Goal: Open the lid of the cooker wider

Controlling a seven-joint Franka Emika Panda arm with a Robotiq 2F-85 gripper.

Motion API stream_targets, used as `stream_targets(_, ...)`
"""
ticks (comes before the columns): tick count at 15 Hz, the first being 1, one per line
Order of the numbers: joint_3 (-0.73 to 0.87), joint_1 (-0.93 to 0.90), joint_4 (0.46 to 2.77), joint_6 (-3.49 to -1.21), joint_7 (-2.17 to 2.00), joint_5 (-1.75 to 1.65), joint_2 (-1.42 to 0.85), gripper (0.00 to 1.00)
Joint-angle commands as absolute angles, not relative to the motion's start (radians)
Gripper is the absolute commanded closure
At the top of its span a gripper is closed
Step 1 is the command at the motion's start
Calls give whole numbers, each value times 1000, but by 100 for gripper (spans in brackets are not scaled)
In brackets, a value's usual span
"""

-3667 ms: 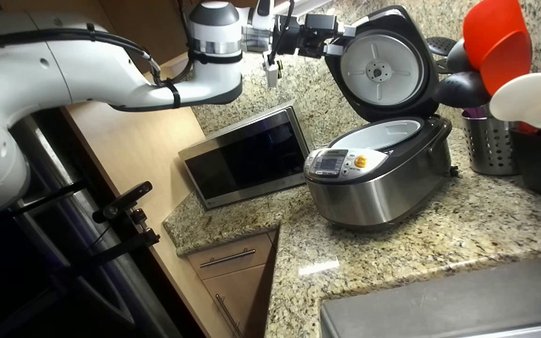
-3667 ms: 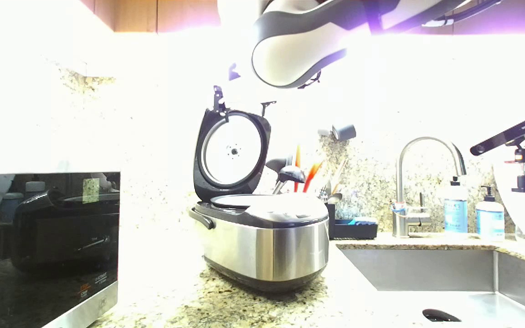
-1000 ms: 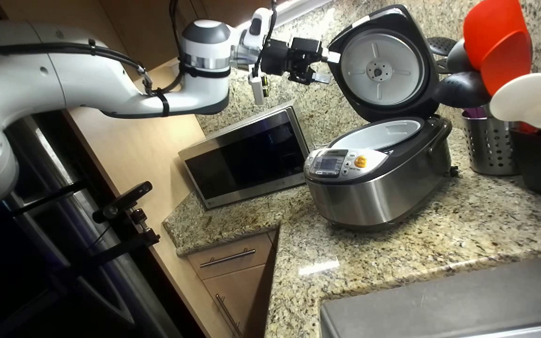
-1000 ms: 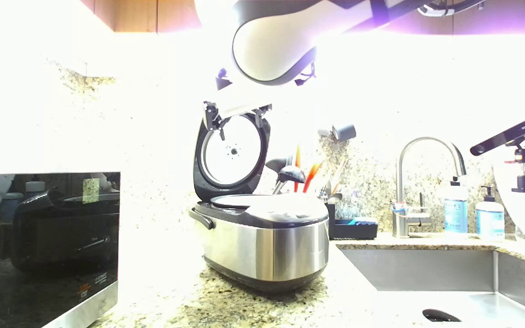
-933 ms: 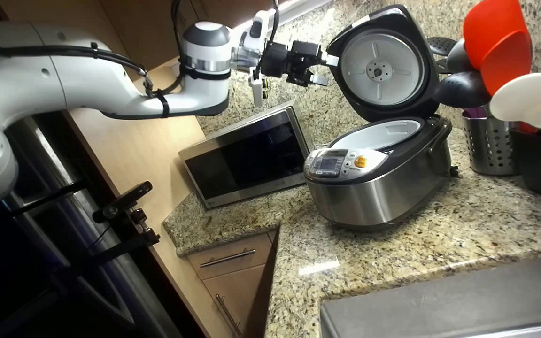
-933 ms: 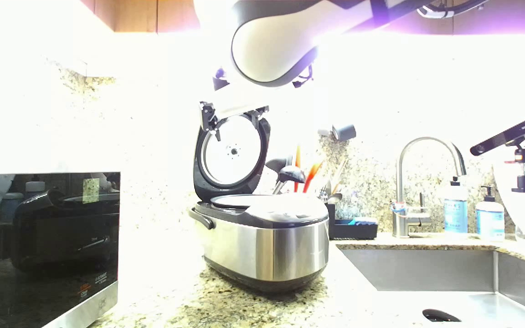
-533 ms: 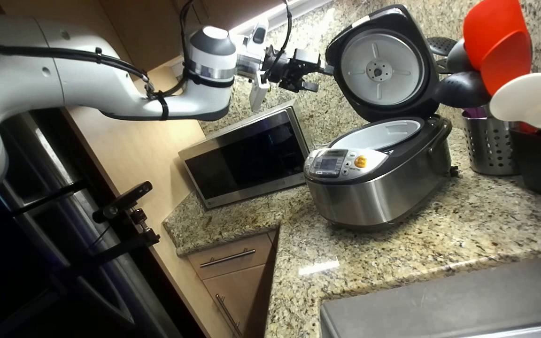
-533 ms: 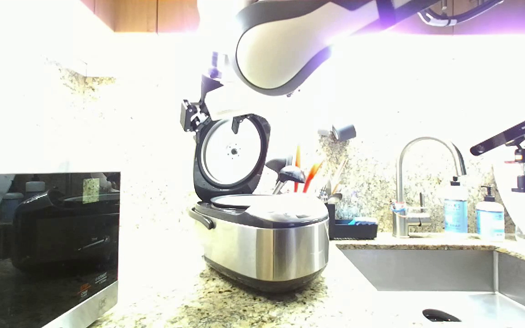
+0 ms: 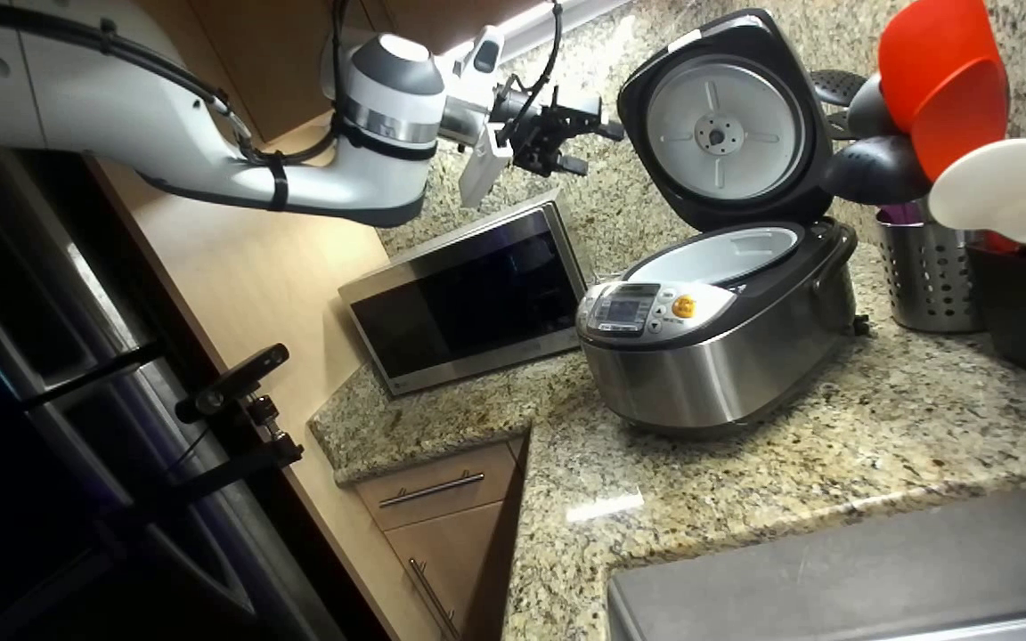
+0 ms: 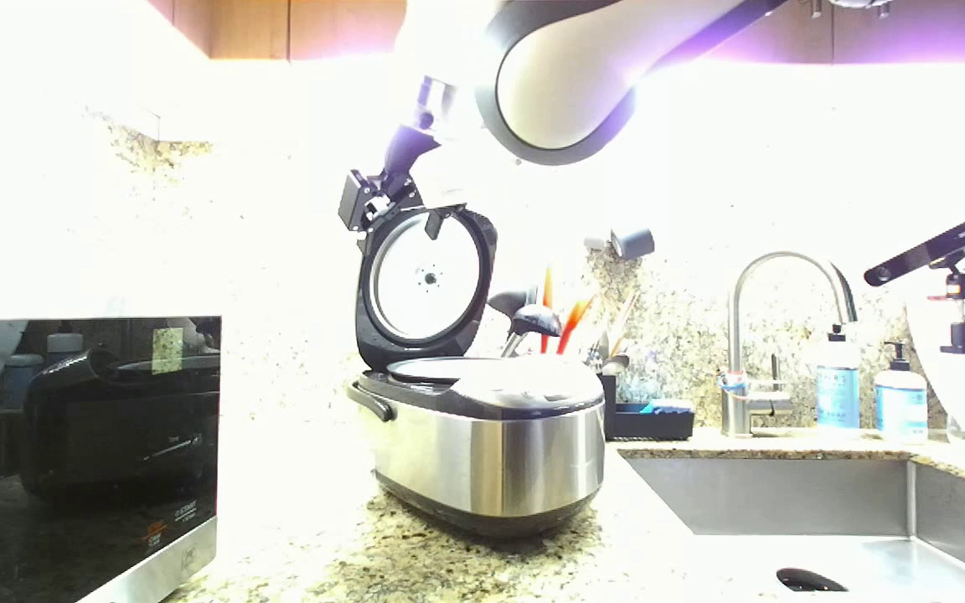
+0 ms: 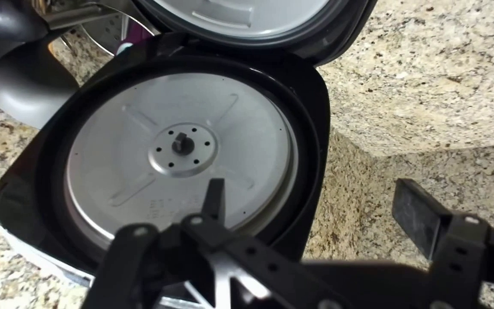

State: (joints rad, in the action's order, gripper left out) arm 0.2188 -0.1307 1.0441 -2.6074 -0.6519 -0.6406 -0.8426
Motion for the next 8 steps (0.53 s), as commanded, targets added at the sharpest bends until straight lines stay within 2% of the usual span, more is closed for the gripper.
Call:
stream_targets(1, 254, -153, 1282, -2728, -700, -741, -690, 0)
stream_targets(8, 402, -236, 1583, -2986, -949, -1029, -504, 0)
